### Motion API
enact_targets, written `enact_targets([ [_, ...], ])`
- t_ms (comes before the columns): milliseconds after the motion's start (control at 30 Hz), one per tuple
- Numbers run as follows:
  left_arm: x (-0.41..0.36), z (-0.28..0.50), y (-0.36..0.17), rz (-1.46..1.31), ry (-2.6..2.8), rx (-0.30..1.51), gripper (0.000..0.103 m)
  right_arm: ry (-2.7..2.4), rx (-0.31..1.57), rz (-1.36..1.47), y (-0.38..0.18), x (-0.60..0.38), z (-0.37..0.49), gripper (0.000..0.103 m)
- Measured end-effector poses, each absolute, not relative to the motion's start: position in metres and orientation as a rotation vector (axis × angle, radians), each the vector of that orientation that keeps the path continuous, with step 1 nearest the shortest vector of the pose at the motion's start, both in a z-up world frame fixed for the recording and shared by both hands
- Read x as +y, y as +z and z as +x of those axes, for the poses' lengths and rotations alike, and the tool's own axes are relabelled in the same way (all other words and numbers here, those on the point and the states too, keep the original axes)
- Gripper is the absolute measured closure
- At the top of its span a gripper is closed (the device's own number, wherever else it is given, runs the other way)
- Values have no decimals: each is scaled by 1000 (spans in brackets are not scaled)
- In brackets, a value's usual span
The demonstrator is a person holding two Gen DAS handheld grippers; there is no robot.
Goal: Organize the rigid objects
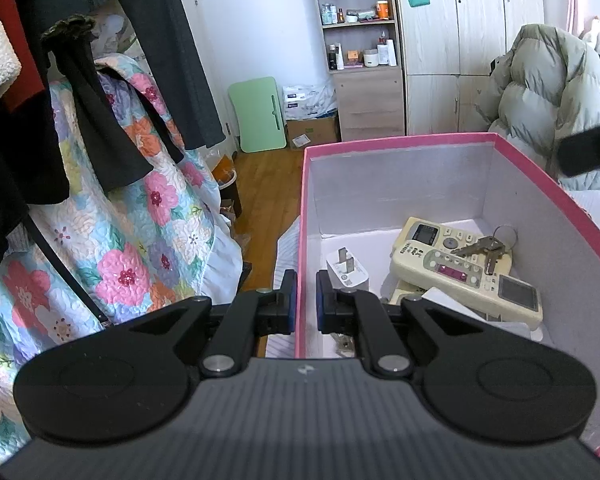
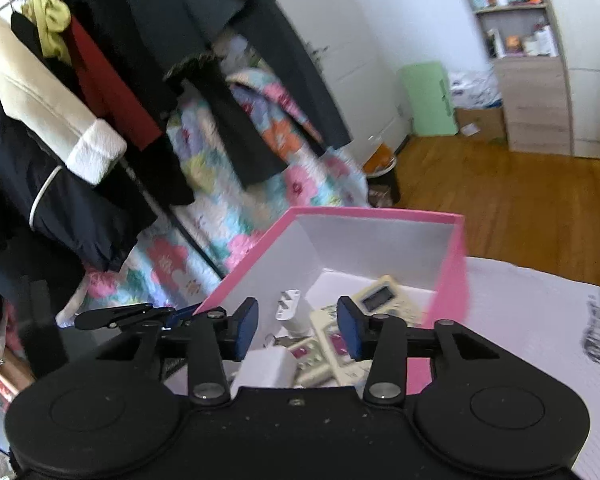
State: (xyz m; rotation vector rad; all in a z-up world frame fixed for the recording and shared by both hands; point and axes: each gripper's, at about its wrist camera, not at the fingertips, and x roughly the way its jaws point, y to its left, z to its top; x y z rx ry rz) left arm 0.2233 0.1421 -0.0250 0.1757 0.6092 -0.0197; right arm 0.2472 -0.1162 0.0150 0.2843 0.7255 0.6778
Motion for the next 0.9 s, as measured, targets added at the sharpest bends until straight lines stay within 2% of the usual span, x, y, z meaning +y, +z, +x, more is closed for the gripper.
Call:
enact_targets([
  [267, 142, 225, -25, 180, 2, 622, 95, 584, 685, 309, 15, -144, 201, 50],
  [367, 146, 225, -23, 147, 20, 628, 92, 553, 671, 285, 16, -147, 188, 49],
  [467, 145, 223, -19, 139, 60, 645, 76, 488, 641, 201, 20, -150, 173, 49],
  [633, 139, 201, 4, 108, 50, 597, 74, 415, 594, 100, 30, -159, 152, 44],
  [700, 134, 187, 15, 95, 54, 571, 67, 406, 584, 110, 35, -164, 146, 42],
  [767, 126, 174, 24, 83, 51, 563, 54, 401, 571, 120, 38, -167, 138, 40],
  [900, 103, 150, 33, 86, 19, 572, 46, 380, 545, 110, 44, -172, 122, 39],
])
